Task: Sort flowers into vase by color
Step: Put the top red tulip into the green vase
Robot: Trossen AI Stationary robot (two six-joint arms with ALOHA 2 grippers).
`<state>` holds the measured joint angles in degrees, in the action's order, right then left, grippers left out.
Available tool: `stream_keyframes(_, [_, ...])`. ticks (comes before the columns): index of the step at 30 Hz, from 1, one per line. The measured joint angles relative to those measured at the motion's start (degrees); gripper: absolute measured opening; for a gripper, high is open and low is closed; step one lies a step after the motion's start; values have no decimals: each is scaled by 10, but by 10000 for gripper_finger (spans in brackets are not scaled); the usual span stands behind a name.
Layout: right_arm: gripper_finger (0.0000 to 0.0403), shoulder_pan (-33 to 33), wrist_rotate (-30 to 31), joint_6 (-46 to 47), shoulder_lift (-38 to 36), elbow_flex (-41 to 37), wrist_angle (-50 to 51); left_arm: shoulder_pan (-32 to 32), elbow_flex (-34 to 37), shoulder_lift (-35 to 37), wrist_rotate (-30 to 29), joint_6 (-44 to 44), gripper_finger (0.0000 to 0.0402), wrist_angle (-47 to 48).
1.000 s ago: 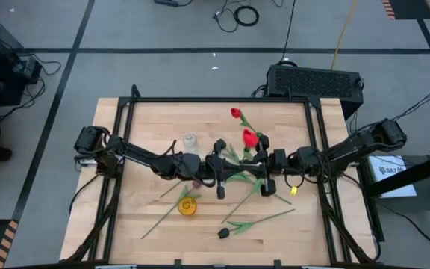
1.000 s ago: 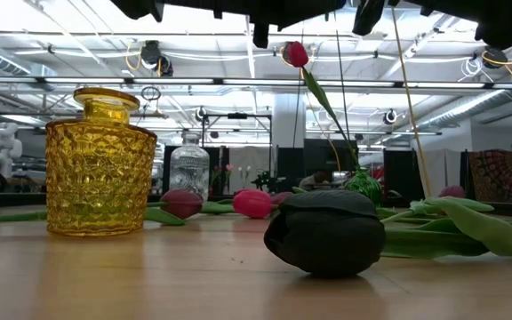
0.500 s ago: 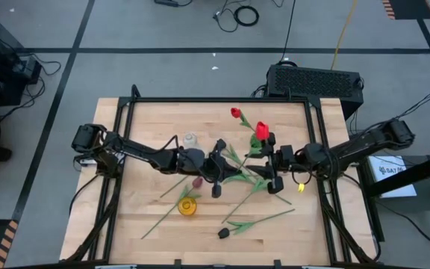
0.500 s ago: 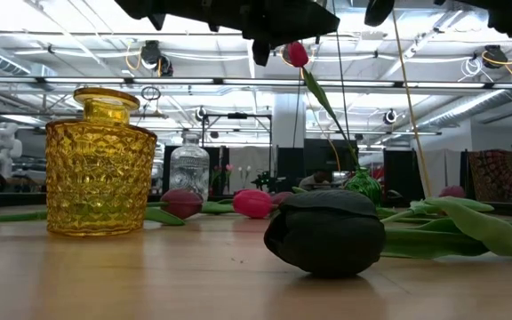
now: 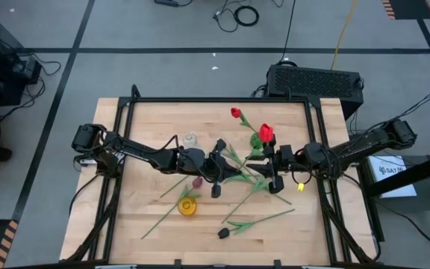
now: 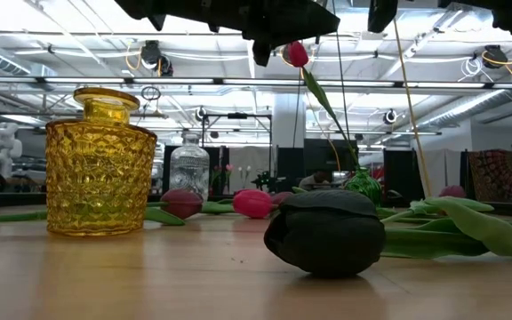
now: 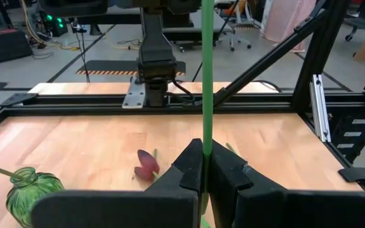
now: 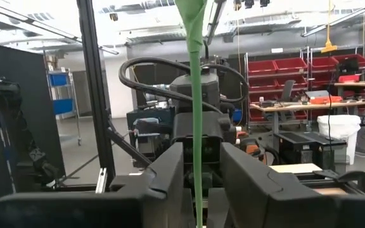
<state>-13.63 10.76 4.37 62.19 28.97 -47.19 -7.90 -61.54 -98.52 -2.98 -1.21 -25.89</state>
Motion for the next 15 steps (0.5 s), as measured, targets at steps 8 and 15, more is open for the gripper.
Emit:
stream_keyframes(8, [167, 0, -1, -2, 1, 0, 4, 0, 0, 0, 0, 0, 15, 12])
stream_keyframes(15, [177, 0, -1, -2, 1, 0, -2, 0, 0, 0, 0, 0, 15, 14])
